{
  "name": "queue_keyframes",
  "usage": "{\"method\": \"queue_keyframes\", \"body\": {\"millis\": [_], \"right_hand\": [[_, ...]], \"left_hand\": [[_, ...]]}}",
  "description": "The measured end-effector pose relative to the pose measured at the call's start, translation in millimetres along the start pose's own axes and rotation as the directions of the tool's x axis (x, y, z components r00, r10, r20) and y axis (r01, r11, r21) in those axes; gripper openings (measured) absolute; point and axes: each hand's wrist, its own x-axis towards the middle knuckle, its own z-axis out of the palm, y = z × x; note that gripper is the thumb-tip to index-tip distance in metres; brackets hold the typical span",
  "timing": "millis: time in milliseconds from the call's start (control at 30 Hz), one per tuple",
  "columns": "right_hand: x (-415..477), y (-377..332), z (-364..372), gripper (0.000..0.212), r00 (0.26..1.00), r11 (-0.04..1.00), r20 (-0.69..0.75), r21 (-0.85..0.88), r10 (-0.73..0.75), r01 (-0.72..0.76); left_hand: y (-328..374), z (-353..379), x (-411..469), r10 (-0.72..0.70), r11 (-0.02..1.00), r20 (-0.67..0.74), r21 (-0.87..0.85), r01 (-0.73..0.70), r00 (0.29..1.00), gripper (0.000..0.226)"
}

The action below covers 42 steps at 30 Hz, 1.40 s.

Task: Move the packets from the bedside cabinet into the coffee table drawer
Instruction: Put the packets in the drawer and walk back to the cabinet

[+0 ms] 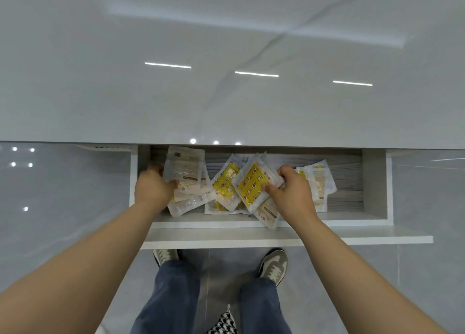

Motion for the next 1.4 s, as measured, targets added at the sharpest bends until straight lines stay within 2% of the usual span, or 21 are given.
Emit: {"method": "queue_keyframes", "body": {"millis": [100,200,300,367,433,533,733,933,1133,1267,1400], "right_hand": [[6.9,-5.2,10.8,0.02,1.0,1.0,0.02,0.014,-0.024,0.024],[17.1,-13.5,22.0,0.022,0.997,0.998,0.044,-0.01,-0.059,0.059],[26.7,-21.1,32.8,0.023,0.995,0.998,0.072,-0.02,-0.062,0.063],[33.4,-20.0,34.5,0.033,0.998,1.0,0.062,-0.005,-0.018,0.018],[40.3,-13.4,29.6,0.027,0.999,1.0,0.025,-0.012,0.028,-0.028],[47.0,-1.7,14.9,0.003,0.997,0.994,-0.041,-0.08,0.071,-0.074],[38.1,15.3,-14.3,0.044,0.989,0.928,-0.073,-0.342,0.132,-0.149],[-7.0,7.8,-54.9,0.027,0.998,0.892,-0.02,-0.449,0.053,-0.056],[-93.8,-29.3,-127.7,0.033,0.994,0.872,0.006,-0.479,-0.112,0.101],[-160.0,-56.7,-194.3,0.037,0.986,0.892,-0.054,-0.437,-0.156,0.117],[-228.6,-76.4,-272.9,0.037,0.974,0.889,-0.141,-0.447,-0.178,0.098]], "left_hand": [[-4.7,-2.3,-3.2,0.076,0.987,-0.015,0.145,-0.073,0.997,0.053],[-3.8,-5.2,-9.4,0.153,0.964,-0.028,0.226,-0.143,0.988,0.049],[0.2,-7.2,-15.9,0.207,0.949,0.014,0.242,-0.204,0.978,0.05],[3.3,-7.7,-19.0,0.244,0.939,0.033,0.24,-0.245,0.969,0.049],[6.8,-6.7,-21.9,0.274,0.931,0.049,0.238,-0.278,0.96,0.047],[12.5,-4.7,-27.8,0.312,0.917,0.072,0.238,-0.32,0.947,0.044],[31.1,-9.0,-46.1,0.38,0.869,0.154,0.279,-0.409,0.912,0.04],[64.1,-38.0,-87.3,0.455,0.805,0.218,0.312,-0.504,0.863,0.04],[117.6,-95.8,-162.6,0.551,0.611,0.339,0.458,-0.646,0.762,0.045],[167.9,-141.5,-230.1,0.614,0.469,0.377,0.532,-0.705,0.693,0.041],[227.3,-186.6,-310.4,0.719,0.308,0.386,0.57,-0.762,0.579,0.047]]}}
